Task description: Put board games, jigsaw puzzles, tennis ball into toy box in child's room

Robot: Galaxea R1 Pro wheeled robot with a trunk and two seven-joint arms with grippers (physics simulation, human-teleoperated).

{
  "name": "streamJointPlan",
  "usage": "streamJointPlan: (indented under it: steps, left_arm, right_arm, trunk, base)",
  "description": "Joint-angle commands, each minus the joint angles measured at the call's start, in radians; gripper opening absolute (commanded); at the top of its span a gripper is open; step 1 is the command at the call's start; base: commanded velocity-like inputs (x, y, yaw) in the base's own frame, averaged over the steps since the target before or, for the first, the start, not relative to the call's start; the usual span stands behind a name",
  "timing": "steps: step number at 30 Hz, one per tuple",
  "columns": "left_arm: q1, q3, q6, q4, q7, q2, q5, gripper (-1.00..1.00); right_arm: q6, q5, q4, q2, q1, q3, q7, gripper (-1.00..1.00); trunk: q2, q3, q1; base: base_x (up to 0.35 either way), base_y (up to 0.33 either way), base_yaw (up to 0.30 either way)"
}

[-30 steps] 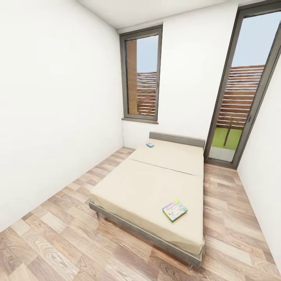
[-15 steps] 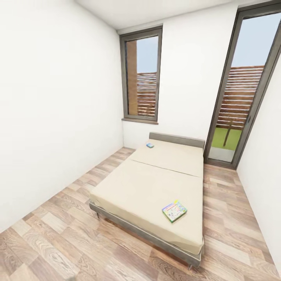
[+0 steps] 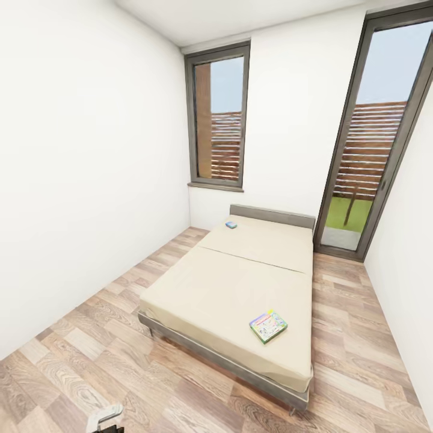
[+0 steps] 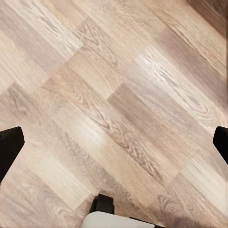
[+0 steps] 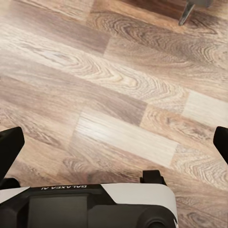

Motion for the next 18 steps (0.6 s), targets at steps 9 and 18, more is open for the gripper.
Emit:
streamJointPlan:
  steps: [9, 18]
  left_arm:
    - [0.000, 0.006, 0.001, -0.015, -0.003, 0.003, 0.006, 1.00]
    - [0.001, 0.010, -0.011, -0.017, -0.003, 0.004, 0.008, 1.00]
  right_arm:
    - [-0.007, -0.007, -0.003, 0.003, 0.000, 0.003, -0.002, 1.00]
    - [-0.008, -0.008, -0.004, 0.003, 0.000, 0.003, -0.001, 1.00]
  trunk:
    - [0.062, 0.026, -0.034]
    - [0.125, 0.055, -0.069]
  base:
    - [0.000, 0.000, 0.000]
    - [0.000, 0.000, 0.000]
